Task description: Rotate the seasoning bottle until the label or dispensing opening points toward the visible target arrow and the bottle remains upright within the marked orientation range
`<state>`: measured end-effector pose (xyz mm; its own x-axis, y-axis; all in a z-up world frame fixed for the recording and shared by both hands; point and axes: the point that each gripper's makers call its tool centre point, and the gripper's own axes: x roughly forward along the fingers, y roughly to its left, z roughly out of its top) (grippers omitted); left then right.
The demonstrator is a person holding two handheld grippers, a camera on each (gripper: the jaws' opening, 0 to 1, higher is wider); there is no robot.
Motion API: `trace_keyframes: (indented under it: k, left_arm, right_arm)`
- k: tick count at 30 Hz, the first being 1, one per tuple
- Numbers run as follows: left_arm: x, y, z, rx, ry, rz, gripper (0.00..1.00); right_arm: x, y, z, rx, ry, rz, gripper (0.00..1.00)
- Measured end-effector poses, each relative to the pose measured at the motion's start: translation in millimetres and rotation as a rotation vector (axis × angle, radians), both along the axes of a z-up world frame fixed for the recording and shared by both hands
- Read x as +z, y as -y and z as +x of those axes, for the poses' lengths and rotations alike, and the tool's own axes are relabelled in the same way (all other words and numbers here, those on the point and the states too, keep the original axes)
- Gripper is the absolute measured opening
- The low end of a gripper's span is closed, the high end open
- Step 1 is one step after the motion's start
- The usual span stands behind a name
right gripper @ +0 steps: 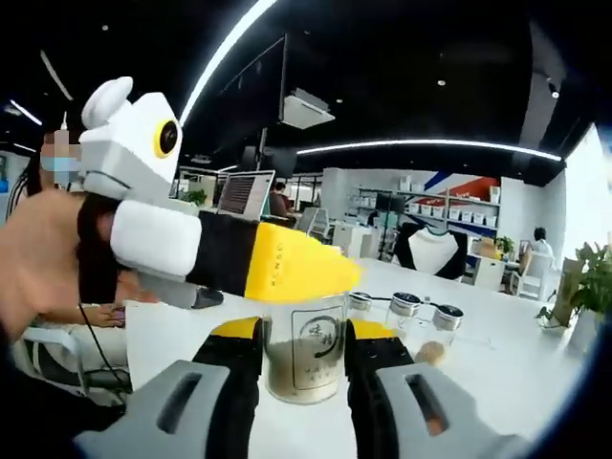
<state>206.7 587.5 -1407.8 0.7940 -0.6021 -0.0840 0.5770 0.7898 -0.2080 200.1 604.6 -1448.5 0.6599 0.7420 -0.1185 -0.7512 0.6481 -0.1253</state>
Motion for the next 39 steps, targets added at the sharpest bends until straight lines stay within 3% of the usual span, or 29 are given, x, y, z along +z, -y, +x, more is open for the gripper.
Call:
trace_keyframes:
  k: [2, 5, 7, 9, 12, 16, 20, 25, 30, 37, 39]
  left_arm:
    - [2.0, 3, -4.5, -0.066, 0.017, 0.011, 0.34]
    - [4.4, 8, -15.1, -0.199, 0.006, -0.036, 0.34]
    - [7.2, 9, -20.6, -0.259, 0.004, -0.066, 0.34]
    - [9.5, 13, -31.8, -0.361, 0.019, -0.056, 0.34]
    - [11.7, 19, -44.1, -0.460, 0.034, -0.049, 0.34]
    - [13.4, 32, -63.8, -0.594, 0.048, -0.042, 0.34]
    - [14.9, 32, -67.0, -0.622, 0.049, -0.064, 0.34]
    - [14.6, 29, -63.3, -0.604, 0.044, -0.081, 0.34]
    - [12.6, 22, -49.3, -0.515, 0.038, -0.098, 0.34]
    - [-2.2, 9, -18.5, -0.272, -0.026, -0.069, 0.34]
    - [-8.6, 5, -11.5, -0.202, -0.048, -0.034, 0.34]
  right_arm:
    - [3.0, -1, -7, 0.079, -0.020, 0.033, 0.31]
    - [10.0, -1, -19, 0.234, -0.054, 0.095, 0.31]
    - [16.7, 0, -26, 0.326, -0.112, 0.183, 0.31]
    - [19.4, 5, -40, 0.480, -0.214, 0.253, 0.31]
    - [20.3, 9, -46, 0.576, -0.219, 0.251, 0.35]
    - [21.1, 7, -72, 0.739, -0.238, 0.238, 0.37]
    - [24.6, 6, -85, 0.796, -0.228, 0.242, 0.33]
    - [22.9, 2, -82, 0.733, -0.221, 0.245, 0.32]
    - [16.0, -4, -63, 0.557, -0.224, 0.221, 0.32]
    - [-0.9, -8, -29, 0.297, -0.195, 0.106, 0.31]
    - [-7.5, -8, -18, 0.224, -0.203, 0.080, 0.31]
